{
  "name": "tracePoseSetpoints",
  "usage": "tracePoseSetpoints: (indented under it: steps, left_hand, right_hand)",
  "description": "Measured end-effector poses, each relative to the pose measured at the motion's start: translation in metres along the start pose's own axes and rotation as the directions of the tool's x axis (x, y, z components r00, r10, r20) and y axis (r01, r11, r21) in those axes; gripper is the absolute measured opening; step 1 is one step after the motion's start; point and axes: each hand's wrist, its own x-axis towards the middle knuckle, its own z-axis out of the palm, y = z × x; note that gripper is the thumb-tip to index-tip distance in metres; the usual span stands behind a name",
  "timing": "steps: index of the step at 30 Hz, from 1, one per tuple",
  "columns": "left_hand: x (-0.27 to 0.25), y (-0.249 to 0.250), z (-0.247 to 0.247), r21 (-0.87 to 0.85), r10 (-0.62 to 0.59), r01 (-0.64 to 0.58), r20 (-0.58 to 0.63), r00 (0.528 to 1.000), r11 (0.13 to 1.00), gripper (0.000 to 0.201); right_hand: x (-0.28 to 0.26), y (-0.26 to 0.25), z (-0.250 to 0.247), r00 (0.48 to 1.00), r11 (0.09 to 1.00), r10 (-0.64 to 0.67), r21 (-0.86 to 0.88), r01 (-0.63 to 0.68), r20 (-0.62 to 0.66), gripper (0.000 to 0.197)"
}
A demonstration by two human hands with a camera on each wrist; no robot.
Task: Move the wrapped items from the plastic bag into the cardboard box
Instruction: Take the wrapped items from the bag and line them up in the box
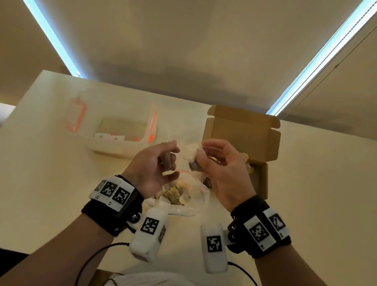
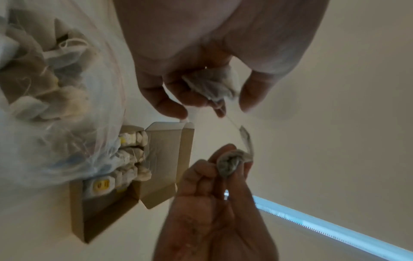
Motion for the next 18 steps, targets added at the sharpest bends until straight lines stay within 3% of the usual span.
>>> tracePoseSetpoints:
  steps: [2, 5, 8, 10, 11, 13, 15, 18]
  left_hand:
    - [-0.002, 0.000, 0.002, 0.178, 0.056, -0.064, 0.047, 0.997, 0.982, 0.031]
    - [-0.001, -0.004, 0.010, 0.354, 0.186, -0.210, 0.101, 0.977, 0.911, 0.021]
    - [0.010, -0.008, 0.015, 0.520, 0.427, -0.420, 0.112, 0.897, 0.744, 0.008]
    - [0.017, -0.012, 0.021, 0.615, 0.449, -0.479, 0.216, 0.867, 0.627, 0.010]
    - [0.020, -0.015, 0.026, 0.630, 0.412, -0.464, 0.240, 0.879, 0.622, 0.015]
    - [0.028, -0.021, 0.030, 0.598, 0.316, -0.353, 0.170, 0.933, 0.719, 0.026]
    - [0.038, -0.024, 0.032, 0.473, 0.179, -0.180, 0.049, 0.983, 0.863, 0.028]
    - [0.045, -0.029, 0.028, 0.305, 0.000, -0.005, 0.016, 1.000, 0.952, 0.016]
  right_hand:
    - [0.001, -0.002, -0.003, 0.999, 0.998, -0.044, -0.053, 0.044, -0.007, 0.021]
    - [0.003, -0.002, -0.008, 0.993, 0.973, -0.107, -0.212, 0.095, -0.045, 0.025]
    - [0.002, 0.005, -0.020, 0.998, 0.962, -0.045, -0.271, 0.032, -0.044, 0.028]
    - [0.003, 0.010, -0.030, 1.000, 0.949, 0.013, -0.316, -0.011, 0.002, 0.026]
    - [0.005, 0.013, -0.038, 1.000, 0.937, 0.023, -0.348, -0.020, 0.005, 0.023]
    - [0.015, 0.018, -0.062, 0.996, 0.926, 0.025, -0.373, -0.055, -0.083, 0.015]
    - [0.033, 0.031, -0.106, 0.961, 0.900, 0.025, -0.411, -0.142, -0.276, 0.011]
    - [0.055, 0.057, -0.169, 0.874, 0.773, 0.107, -0.513, -0.373, -0.474, 0.012]
